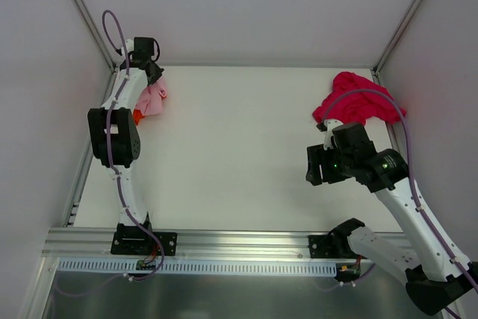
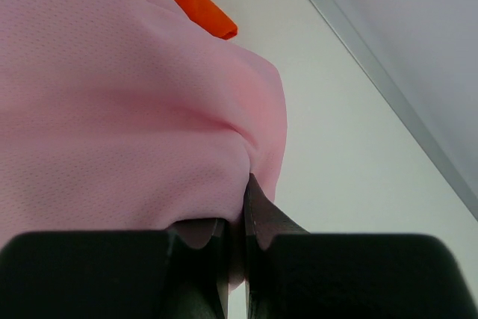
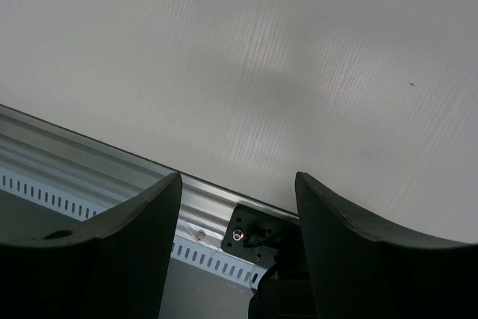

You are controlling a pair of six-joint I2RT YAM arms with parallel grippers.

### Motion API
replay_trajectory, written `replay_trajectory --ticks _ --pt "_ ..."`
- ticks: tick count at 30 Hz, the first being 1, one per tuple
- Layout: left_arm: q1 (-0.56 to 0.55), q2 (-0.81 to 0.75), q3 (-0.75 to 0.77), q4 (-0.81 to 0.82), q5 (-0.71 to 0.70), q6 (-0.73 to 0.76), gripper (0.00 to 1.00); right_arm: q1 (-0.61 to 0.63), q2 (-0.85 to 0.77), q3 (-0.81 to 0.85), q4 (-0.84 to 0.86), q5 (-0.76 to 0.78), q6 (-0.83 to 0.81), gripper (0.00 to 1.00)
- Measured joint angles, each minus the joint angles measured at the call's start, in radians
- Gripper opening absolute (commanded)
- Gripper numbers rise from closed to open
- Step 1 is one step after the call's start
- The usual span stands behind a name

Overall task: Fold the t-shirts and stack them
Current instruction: Put the neatly folded tshirt into the corner of the board with the left arm

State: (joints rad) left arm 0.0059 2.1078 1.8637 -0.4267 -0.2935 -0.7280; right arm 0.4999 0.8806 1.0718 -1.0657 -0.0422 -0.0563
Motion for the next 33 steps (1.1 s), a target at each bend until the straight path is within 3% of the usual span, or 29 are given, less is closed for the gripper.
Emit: replay_trajectory --ticks 9,10,11,12,15,18,28,33 --pt "-0.040 -0.002 -0.129 0.040 0.016 -0.046 0.00 0.000 0.000 0.000 -0.001 0.015 -0.015 0.67" --pt "-0.040 -0.002 -0.143 0.038 0.023 -0.046 0.06 0.000 0.000 0.000 -0.002 0.018 -0.017 0.67" --pt "-0.045 -0.002 -0.155 0.037 0.029 -0.045 0.23 0.000 0.000 0.002 -0.003 0.023 -0.020 0.67" --pt "-0.045 -0.002 -0.163 0.036 0.034 -0.041 0.49 0.000 0.000 0.004 -0.005 0.031 -0.024 0.67" --pt "-0.047 -0.007 -0.189 0.048 0.063 -0.037 0.71 0.000 -0.001 0.016 -0.013 0.040 -0.033 0.67" --pt "-0.051 -0.037 -0.253 0.068 0.085 -0.042 0.84 0.000 -0.002 0.018 -0.014 0.046 -0.037 0.67" --pt "-0.067 -0.339 -0.387 0.064 0.155 -0.073 0.88 0.000 -0.012 -0.002 0.016 0.050 -0.037 0.67" --pt "-0.128 -0.500 -0.412 0.091 0.154 -0.061 0.90 0.000 -0.011 -0.021 0.038 0.045 -0.037 0.67"
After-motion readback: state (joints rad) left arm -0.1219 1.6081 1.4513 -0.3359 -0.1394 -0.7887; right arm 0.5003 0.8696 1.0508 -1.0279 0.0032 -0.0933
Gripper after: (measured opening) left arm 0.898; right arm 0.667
